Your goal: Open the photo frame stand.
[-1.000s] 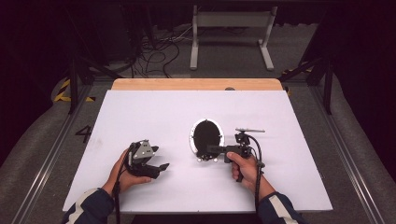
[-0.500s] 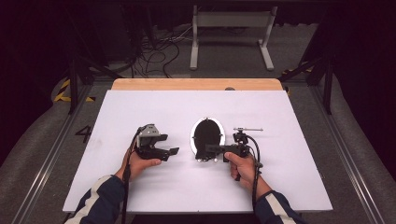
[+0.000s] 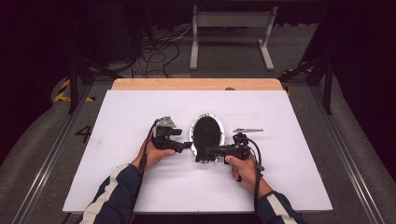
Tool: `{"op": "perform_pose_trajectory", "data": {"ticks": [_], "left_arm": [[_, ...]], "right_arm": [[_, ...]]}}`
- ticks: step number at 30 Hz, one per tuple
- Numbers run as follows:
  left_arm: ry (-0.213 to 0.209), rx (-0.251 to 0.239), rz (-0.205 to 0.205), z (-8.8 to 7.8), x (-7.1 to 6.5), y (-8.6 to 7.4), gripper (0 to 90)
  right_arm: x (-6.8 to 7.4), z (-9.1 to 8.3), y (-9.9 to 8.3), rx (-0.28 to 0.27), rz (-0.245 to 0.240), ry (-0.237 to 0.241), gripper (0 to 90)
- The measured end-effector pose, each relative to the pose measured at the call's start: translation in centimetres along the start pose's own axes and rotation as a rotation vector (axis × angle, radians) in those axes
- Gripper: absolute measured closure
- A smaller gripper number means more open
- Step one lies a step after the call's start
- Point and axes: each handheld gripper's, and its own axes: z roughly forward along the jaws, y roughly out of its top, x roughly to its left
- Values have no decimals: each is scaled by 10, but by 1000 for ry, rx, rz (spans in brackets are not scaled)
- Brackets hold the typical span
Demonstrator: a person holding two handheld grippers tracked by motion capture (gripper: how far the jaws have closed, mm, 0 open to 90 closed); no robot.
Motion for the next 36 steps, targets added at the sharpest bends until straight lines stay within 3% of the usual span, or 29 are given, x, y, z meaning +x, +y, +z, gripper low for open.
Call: {"op": "perform_pose_trajectory", "data": {"ticks": [1,3,6,8,13,15,18,21,23,25,32,36], "left_arm": [[-24,-12,-26,2,1,2,182],[-32,-23,-35,2,2,3,182],[-58,-33,-33,3,1,7,182],[-58,-23,-8,7,-1,8,178],[-81,-30,-26,11,0,9,172],[-113,-38,-60,11,3,11,165],[-137,-76,-78,10,3,17,178],[-149,-81,-66,8,2,19,222],[-189,-84,-40,6,1,20,252],[-181,-77,-20,4,-5,22,258],[-206,-105,-16,-6,-4,22,366],[-236,-145,-23,-11,-5,21,399]], "right_arm": [[1,-1,0,4,-31,3,702],[2,-1,0,1,-48,6,704],[3,-3,-1,7,-79,10,709],[4,-3,-1,12,-100,12,715],[6,-5,-2,21,-133,24,732],[7,-6,-2,22,-145,24,734],[9,-6,-2,28,-166,22,735],[9,-6,-2,25,-176,21,736],[9,-7,-2,29,-180,23,736],[10,-7,-2,32,-194,25,738],[13,-9,-3,51,-218,9,741],[15,-10,-3,54,-232,-7,741]]}}
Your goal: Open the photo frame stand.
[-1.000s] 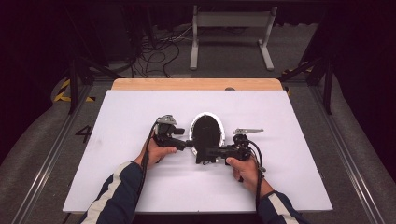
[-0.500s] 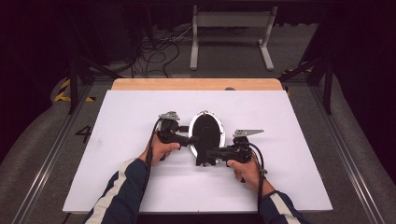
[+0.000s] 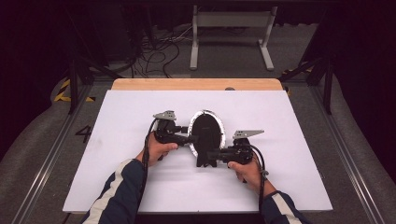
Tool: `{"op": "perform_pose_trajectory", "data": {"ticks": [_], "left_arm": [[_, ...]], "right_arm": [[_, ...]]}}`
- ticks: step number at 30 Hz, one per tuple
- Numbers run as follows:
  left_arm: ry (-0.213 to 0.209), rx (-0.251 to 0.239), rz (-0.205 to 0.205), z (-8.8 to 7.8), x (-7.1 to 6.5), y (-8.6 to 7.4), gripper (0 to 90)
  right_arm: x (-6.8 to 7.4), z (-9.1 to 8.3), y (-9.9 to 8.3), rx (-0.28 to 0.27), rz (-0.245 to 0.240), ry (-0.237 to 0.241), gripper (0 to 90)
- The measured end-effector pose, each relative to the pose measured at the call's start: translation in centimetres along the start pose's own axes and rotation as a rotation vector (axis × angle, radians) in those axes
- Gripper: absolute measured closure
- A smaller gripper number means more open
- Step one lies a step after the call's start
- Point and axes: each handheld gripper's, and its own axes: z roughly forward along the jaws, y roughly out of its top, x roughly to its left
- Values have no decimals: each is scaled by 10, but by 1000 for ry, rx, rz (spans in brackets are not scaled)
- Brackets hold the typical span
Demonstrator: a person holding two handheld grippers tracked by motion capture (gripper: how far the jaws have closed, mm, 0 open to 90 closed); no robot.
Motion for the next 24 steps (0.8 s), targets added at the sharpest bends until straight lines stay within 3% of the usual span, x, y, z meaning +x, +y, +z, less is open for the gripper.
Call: {"op": "perform_pose_trajectory", "data": {"ticks": [5,6,8,11,13,15,16,19,20,24], "left_arm": [[-44,-23,11,1,-4,1,438],[-23,-19,31,1,-4,2,471],[-20,-19,33,1,-5,2,488],[-35,7,57,3,-9,3,526],[-10,4,100,4,-13,4,584],[-12,-5,101,3,-15,5,626],[20,10,133,3,-18,7,665],[37,19,150,3,-20,8,677],[57,25,176,3,-24,9,677],[92,21,213,3,-29,11,678]], "right_arm": [[-1,-1,0,-3,-5,-26,758],[-1,-2,0,-3,-5,-33,757],[-1,-2,0,-3,-7,-37,757],[0,-2,0,-2,-14,-48,759],[0,-2,0,-4,-19,-59,765],[0,-2,0,-4,-19,-64,766],[0,-3,-1,-5,-22,-67,770],[0,-3,-1,-3,-29,-78,766],[0,-3,-1,-4,-30,-86,765],[1,-4,0,-9,-34,-97,762]]}}
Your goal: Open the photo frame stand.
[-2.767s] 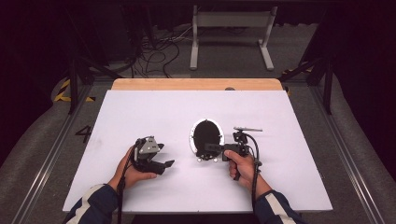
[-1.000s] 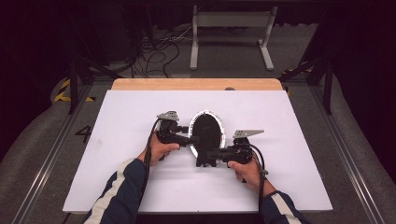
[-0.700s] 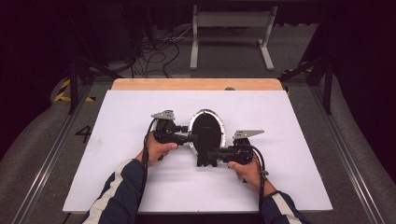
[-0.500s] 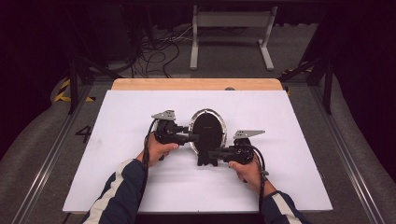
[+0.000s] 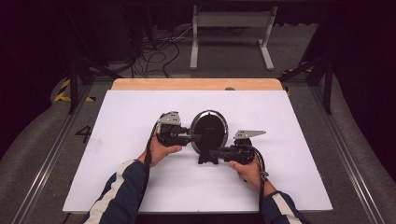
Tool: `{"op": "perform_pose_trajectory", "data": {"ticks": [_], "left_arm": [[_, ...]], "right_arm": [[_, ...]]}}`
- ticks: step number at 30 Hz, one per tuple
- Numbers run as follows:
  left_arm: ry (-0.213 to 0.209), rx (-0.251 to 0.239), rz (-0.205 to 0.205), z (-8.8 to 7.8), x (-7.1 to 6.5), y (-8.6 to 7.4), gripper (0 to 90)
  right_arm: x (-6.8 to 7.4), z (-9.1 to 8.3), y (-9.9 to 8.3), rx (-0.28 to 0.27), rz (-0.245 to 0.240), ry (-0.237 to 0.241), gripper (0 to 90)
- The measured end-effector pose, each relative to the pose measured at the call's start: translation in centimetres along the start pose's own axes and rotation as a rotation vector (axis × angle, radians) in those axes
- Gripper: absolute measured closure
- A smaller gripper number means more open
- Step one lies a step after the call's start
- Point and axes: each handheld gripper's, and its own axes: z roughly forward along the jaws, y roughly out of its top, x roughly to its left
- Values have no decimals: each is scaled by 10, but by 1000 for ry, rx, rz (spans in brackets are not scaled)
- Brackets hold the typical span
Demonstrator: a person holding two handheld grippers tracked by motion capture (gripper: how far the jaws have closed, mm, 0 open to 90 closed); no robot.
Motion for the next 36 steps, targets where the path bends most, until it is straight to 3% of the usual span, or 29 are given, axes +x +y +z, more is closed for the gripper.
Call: {"op": "perform_pose_trajectory", "data": {"ticks": [9,12,20,26,32,36], "left_arm": [[72,-7,81,-1,-6,5,692],[127,-2,135,-1,-10,7,703],[213,10,209,1,-17,10,711],[306,24,305,5,-23,8,711],[303,3,283,4,-24,1,714],[305,2,294,4,-27,-1,715]], "right_arm": [[3,-2,3,-11,-15,-19,759],[4,-4,4,-14,-19,-29,754],[4,-6,5,-14,-21,-45,742],[6,-5,6,-1,-24,-72,728],[8,-4,5,13,-44,-97,725],[10,-2,4,27,-55,-113,724]]}}
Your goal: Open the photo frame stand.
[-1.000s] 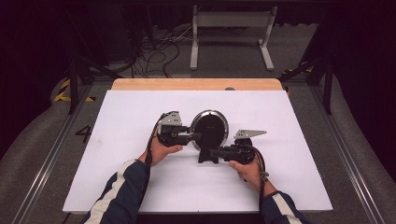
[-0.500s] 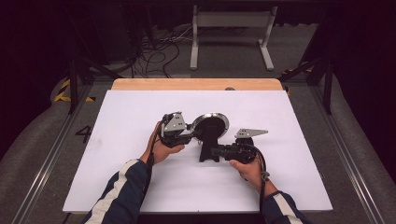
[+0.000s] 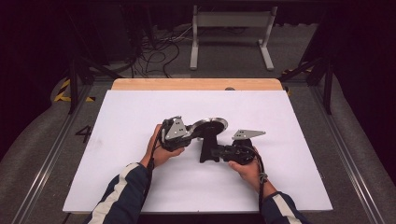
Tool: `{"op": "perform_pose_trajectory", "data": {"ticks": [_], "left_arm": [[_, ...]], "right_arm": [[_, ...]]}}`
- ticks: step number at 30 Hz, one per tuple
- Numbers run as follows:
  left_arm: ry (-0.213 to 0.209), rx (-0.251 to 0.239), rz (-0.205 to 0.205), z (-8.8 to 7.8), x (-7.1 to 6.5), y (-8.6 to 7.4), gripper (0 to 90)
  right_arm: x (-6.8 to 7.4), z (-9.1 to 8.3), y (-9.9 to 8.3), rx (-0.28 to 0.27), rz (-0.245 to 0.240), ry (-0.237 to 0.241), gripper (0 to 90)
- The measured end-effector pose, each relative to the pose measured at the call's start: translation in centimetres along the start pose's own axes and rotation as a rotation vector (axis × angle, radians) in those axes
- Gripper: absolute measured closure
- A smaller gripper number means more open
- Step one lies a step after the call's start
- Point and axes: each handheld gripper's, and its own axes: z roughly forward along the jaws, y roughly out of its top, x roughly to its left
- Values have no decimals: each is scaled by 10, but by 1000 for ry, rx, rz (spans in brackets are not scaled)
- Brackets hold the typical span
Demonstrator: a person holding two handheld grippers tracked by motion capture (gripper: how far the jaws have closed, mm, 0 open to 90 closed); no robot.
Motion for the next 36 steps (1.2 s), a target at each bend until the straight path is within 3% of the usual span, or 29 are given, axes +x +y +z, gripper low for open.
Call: {"op": "perform_pose_trajectory", "data": {"ticks": [7,10,14,21,30,36], "left_arm": [[4,-12,-22,0,-4,-4,693],[17,24,-31,4,-1,-9,592],[-4,33,-54,9,3,-14,585],[-3,98,-16,24,-2,-19,658],[52,121,21,28,-4,-18,673],[65,129,12,28,-4,-19,672]], "right_arm": [[2,1,-2,23,3,3,725],[4,2,-2,28,-6,-3,727],[4,2,-3,28,-4,-6,726],[5,1,-3,31,-4,-5,731],[9,2,-3,57,-37,-13,749],[10,2,-3,57,-36,-26,748]]}}
